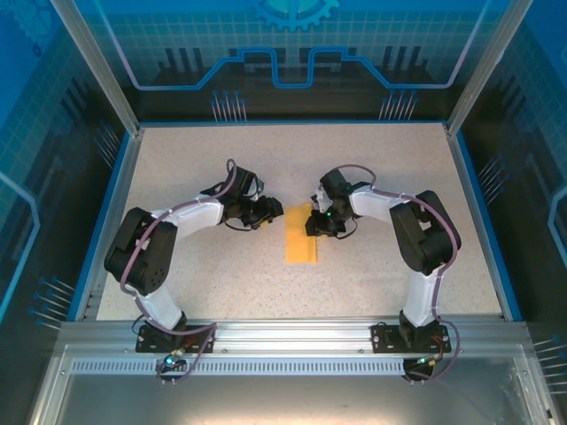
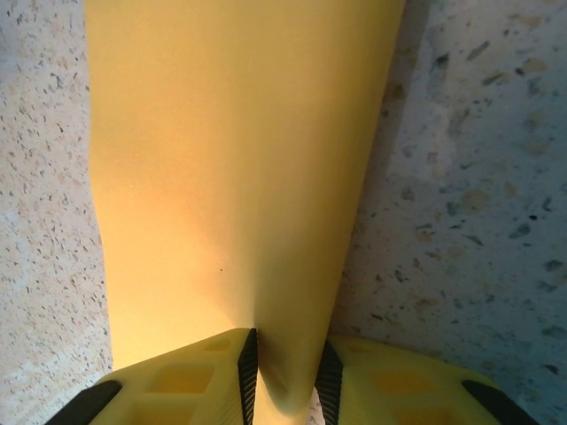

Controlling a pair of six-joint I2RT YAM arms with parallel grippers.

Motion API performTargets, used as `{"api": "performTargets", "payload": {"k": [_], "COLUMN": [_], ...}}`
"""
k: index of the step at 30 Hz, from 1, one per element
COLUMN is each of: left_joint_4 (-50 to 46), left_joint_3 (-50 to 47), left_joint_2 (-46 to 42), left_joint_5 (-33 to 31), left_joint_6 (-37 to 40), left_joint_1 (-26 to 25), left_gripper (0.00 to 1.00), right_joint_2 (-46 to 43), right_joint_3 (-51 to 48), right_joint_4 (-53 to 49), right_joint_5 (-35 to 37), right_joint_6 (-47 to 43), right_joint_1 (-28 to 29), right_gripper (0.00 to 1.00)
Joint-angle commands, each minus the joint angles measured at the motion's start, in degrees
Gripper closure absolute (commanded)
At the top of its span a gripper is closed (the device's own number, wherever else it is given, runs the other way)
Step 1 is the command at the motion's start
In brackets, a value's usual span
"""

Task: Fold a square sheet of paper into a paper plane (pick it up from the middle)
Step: Hold the square sheet of paper at the center of the table.

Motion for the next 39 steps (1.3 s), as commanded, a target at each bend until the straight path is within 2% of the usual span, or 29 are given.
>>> {"api": "performTargets", "payload": {"k": [1,39], "left_joint_4": [0.6,2.2], "left_joint_3": [1.3,6.2], "left_joint_2": [1.1,9.9], "left_joint_5": [2.1,5.2], "left_joint_6": [-0.2,-1.0], "left_joint_1": [-0.7,-4.7], "left_gripper": [0.50,0.65], "right_joint_2": [4.3,5.0], "right_joint_3": [-0.8,-1.3], "right_joint_4": [0.2,0.6], "right_joint_5": [4.6,5.5], "right_joint_6": [0.2,1.1], "right_joint_1": [0.5,0.4], "right_gripper": [0.70,0.71]}}
